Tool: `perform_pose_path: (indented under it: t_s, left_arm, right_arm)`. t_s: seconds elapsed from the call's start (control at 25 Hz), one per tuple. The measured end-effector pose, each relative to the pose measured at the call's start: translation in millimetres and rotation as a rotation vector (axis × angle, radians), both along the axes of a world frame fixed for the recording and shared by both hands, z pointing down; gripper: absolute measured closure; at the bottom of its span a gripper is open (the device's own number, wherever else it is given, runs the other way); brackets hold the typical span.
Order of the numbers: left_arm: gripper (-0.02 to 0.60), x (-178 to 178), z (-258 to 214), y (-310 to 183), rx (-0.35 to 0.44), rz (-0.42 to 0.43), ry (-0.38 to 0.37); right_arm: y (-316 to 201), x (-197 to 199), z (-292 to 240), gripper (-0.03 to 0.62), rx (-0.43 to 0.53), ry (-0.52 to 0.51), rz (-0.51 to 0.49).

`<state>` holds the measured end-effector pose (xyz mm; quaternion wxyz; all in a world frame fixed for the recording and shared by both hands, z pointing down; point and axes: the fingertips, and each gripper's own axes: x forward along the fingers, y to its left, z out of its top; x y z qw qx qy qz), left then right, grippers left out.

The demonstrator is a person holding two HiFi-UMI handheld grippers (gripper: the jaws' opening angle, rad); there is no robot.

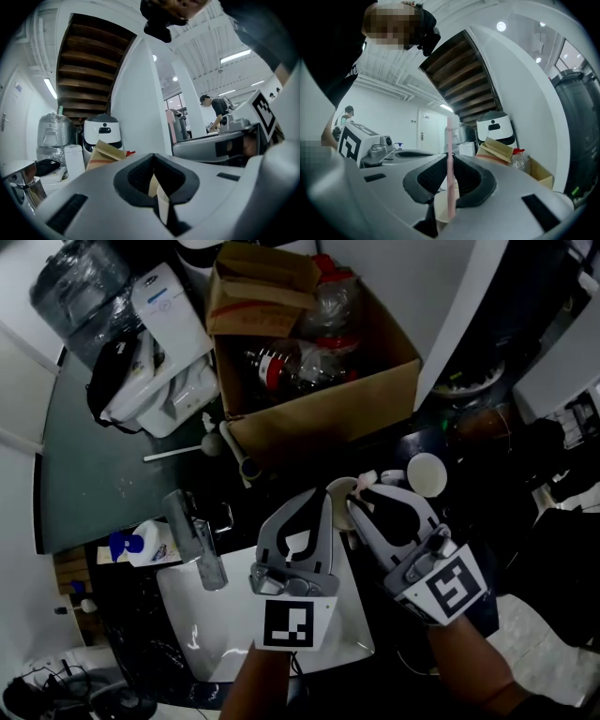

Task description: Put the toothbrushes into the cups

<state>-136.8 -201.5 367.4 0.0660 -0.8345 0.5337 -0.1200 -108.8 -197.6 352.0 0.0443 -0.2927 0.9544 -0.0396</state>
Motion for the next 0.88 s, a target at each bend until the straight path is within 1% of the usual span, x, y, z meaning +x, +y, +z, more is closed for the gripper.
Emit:
perform_pose_path:
  t_s: [0.16,0.4,0.52,0.56,0.64,0.68,0.8,0.88]
  left_arm:
    - [0.572,-2.7,8.1,-2.9,-0.012,-0.006,0.000]
    - [0.572,-3.0,15.7,-5.0,-0.038,-0.020,0.048]
    - [0.572,-4.1,17.2,-5.2,-0.036,-0.015,0.021]
    - [0.572,-5.0,17.5,-5.2,-0.039,-0.024,0.034]
    - [0.572,-7.8,18.3,-5.2,-0.053,-0.056,0.092]
    - [0.572,-8.6,18.6,-5.2,-0.055,-0.062,0.101]
    - [0.572,-9.0,17.7,-4.7,-0.043,-0.049,0.072]
    - [0.572,-10.1,18.0,-4.2,-0.046,-0.054,0.079]
  right_arm:
    - [-0.6,0.0,12.2,0.534,-0.020,0.012,0.000]
    - [-1.0,0.3,23.1,0.534,-0.025,0.034,-0.004]
    - [-0.5,-1.7,26.0,0.533,-0.009,0.061,0.005]
    - [-0.1,-2.1,27.5,0.533,-0.003,0.075,0.008]
    - [0.8,-2.9,31.1,0.527,-0.003,0.095,0.010]
    - [1.2,-3.0,32.6,0.520,-0.008,0.096,0.010]
    - [2.5,-2.7,34.1,0.519,-0.019,0.092,0.012]
    - [3.3,-2.9,34.4,0.519,-0.019,0.092,0.011]
